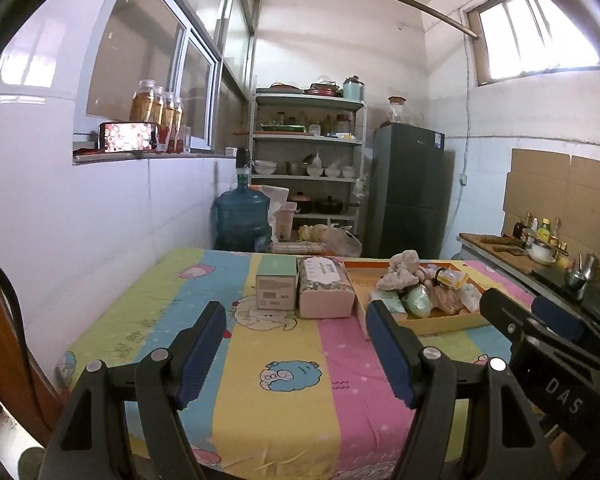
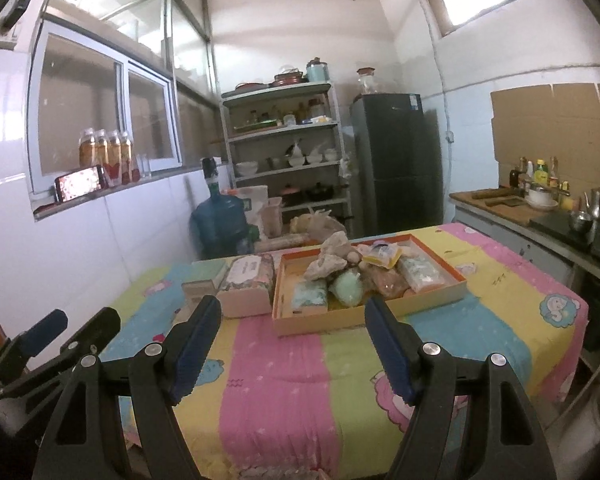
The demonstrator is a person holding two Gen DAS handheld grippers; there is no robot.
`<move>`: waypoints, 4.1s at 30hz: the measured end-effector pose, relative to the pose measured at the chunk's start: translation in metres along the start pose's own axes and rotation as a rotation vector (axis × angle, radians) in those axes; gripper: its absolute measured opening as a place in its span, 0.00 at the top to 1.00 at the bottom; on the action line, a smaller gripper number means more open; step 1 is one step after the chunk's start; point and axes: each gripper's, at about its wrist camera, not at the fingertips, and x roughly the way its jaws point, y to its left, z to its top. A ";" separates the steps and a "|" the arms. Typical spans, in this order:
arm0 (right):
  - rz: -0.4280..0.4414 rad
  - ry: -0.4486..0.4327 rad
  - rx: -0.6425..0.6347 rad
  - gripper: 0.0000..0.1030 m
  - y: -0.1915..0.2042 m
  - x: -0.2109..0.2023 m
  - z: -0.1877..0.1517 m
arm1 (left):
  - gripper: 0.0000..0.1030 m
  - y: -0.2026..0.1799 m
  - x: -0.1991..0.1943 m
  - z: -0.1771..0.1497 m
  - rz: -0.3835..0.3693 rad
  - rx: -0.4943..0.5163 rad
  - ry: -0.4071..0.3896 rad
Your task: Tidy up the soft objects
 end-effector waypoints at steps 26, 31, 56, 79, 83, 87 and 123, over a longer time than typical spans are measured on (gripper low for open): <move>-0.020 -0.019 -0.008 0.26 0.000 -0.002 0.000 | 0.30 -0.005 -0.001 -0.003 0.011 0.031 -0.001; -0.019 -0.019 -0.009 0.26 0.000 -0.002 0.000 | 0.30 -0.004 -0.001 -0.003 0.012 0.030 -0.002; -0.013 -0.019 -0.010 0.26 0.003 -0.005 0.001 | 0.30 -0.004 -0.002 -0.003 0.011 0.034 -0.002; -0.014 -0.021 -0.010 0.26 0.003 -0.005 0.001 | 0.30 -0.005 -0.002 -0.004 0.012 0.033 -0.002; -0.014 -0.020 -0.010 0.26 0.003 -0.005 0.001 | 0.30 -0.005 -0.002 -0.004 0.012 0.034 -0.002; -0.015 -0.021 -0.010 0.26 0.003 -0.006 0.001 | 0.30 -0.005 -0.002 -0.004 0.012 0.033 -0.002; -0.034 -0.040 -0.022 0.26 0.009 -0.011 0.003 | 0.30 -0.002 -0.004 -0.006 0.014 0.018 -0.003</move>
